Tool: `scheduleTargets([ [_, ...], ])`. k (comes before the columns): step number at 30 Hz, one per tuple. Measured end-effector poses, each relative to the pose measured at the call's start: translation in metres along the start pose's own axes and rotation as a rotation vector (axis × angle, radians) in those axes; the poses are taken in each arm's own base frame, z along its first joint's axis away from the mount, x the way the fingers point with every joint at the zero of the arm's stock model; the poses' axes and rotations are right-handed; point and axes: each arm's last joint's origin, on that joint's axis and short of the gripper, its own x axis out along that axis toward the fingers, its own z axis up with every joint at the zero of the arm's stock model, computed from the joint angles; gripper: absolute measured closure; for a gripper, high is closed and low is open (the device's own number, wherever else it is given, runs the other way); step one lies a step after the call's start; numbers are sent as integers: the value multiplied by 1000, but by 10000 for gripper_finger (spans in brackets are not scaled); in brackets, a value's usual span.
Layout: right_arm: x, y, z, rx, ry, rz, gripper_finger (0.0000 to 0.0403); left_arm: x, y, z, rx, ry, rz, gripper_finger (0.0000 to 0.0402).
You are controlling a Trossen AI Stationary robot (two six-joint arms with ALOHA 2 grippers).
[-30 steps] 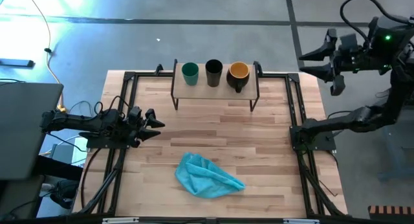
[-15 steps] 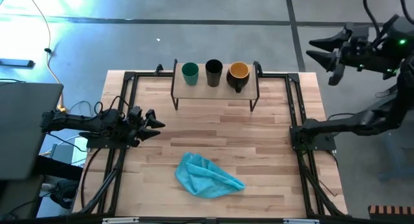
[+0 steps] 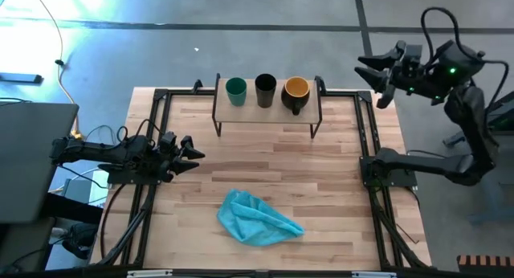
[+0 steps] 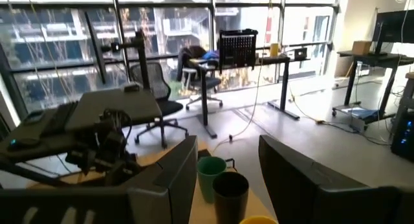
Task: Stack small to large cups/mugs on shelf
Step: Return to Home Position
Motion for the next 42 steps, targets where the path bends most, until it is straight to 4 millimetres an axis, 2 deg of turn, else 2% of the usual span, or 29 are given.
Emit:
scheduleTargets([
  [10, -6, 2, -27, 40, -32, 2, 245, 0, 0, 0, -47, 1, 0, 190],
  [17, -7, 2, -49, 95, -64, 5, 245, 0, 0, 0, 2, 2, 1, 190],
  [29, 5, -2, -96, 201, -152, 21, 245, 0, 2, 1, 38, -30, 52, 190],
  [36, 12, -5, -113, 233, -151, 28, 245, 0, 2, 1, 38, -43, 77, 190],
  [42, 16, -6, -120, 240, -133, 26, 245, -1, 6, 2, 48, -96, 182, 190],
])
